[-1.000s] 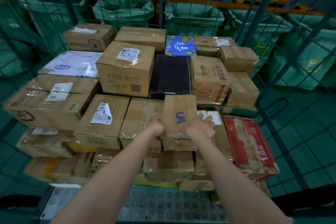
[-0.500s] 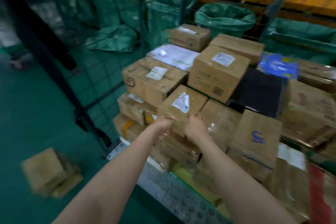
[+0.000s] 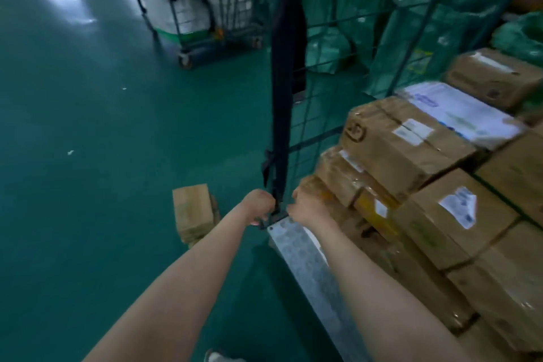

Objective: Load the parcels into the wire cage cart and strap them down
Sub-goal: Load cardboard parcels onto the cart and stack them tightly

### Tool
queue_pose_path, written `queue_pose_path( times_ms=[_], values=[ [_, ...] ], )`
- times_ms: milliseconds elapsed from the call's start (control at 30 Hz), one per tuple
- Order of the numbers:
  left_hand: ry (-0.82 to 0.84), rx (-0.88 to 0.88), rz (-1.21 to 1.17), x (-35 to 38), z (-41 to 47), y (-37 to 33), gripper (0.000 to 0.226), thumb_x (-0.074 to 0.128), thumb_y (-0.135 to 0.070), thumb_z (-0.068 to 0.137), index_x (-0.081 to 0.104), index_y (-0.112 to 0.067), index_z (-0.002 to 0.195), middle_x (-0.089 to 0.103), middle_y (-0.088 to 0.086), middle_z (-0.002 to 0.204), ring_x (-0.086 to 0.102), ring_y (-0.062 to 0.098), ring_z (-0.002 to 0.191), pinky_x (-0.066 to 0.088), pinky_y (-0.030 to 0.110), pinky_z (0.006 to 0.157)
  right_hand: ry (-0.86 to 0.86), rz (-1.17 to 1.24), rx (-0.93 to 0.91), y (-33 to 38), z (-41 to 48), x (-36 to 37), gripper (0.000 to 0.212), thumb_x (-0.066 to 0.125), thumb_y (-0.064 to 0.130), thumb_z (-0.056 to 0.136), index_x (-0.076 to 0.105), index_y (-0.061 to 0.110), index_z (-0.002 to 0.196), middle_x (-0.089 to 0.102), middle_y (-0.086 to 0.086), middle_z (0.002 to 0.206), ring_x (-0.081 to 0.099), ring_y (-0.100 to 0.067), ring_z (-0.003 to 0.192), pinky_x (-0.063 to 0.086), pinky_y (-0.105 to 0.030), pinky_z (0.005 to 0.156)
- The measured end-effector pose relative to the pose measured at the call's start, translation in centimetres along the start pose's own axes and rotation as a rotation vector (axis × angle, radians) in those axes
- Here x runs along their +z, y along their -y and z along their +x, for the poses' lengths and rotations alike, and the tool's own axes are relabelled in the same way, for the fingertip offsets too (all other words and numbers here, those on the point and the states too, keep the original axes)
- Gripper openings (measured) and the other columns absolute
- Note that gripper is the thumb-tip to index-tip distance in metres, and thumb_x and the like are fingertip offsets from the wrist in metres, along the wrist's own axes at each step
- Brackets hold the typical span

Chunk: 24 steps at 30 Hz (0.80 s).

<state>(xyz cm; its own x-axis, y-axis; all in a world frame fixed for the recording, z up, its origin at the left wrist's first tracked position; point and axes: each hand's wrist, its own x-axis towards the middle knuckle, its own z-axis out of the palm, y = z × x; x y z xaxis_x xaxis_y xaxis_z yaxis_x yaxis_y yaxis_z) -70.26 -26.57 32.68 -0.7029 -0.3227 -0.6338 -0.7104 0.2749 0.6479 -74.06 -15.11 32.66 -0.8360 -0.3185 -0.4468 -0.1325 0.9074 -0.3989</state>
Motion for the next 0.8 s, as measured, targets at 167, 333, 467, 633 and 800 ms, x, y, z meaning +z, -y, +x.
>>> queue_pose_path(
  times_ms=[167,333,467,633,800],
  values=[
    [-0.077,-0.093,-0.051,-7.7,2.6,5.2,0.021,0.038,-0.006,0.093,0.045,-0.014,0.075,0.05,0.004,0.072,0.052,0.016,0.061,0.036,0.023,0.047,0.088,-0.001,-0.054,7.9,3.0,4.3,0.038,0.046,0.023,0.093,0.043,0.01,0.128,0.035,-0.016,0.137,0.037,-0.035,0.124,0.038,-0.041,0.101],
    [-0.085,-0.216,-0.108,-14.1,4.8,9.1,0.023,0.034,-0.004,0.095,0.044,-0.012,0.076,0.049,0.006,0.075,0.048,0.016,0.059,0.04,0.019,0.039,0.177,0.005,-0.085,13.2,5.7,7.7,0.039,0.046,0.022,0.092,0.043,0.011,0.129,0.039,-0.014,0.134,0.044,-0.033,0.12,0.04,-0.035,0.099],
    [-0.101,-0.256,-0.166,-16.6,7.5,11.4,0.016,0.036,-0.009,0.096,0.05,-0.013,0.102,0.055,0.007,0.097,0.053,0.022,0.081,0.043,0.028,0.062,0.251,-0.036,-0.074,15.3,8.4,9.6,0.035,0.045,0.022,0.093,0.045,0.011,0.126,0.039,-0.013,0.132,0.043,-0.031,0.118,0.04,-0.036,0.096],
    [-0.076,-0.323,-0.161,-19.0,11.0,13.2,0.037,0.035,-0.017,0.097,0.044,-0.014,0.132,0.054,0.01,0.128,0.056,0.026,0.11,0.046,0.032,0.07,0.334,-0.075,-0.041,17.0,13.4,11.4,0.037,0.043,0.021,0.092,0.045,0.01,0.127,0.04,-0.014,0.134,0.042,-0.031,0.122,0.04,-0.036,0.099],
    [-0.126,-0.396,-0.22,-22.1,15.7,14.5,0.035,0.036,-0.014,0.097,0.048,-0.01,0.129,0.057,0.008,0.124,0.054,0.021,0.093,0.044,0.034,0.077,0.42,-0.053,-0.017,18.9,19.1,13.1,0.039,0.044,0.02,0.092,0.045,0.01,0.129,0.043,-0.014,0.133,0.043,-0.031,0.122,0.039,-0.034,0.097]
  ],
)
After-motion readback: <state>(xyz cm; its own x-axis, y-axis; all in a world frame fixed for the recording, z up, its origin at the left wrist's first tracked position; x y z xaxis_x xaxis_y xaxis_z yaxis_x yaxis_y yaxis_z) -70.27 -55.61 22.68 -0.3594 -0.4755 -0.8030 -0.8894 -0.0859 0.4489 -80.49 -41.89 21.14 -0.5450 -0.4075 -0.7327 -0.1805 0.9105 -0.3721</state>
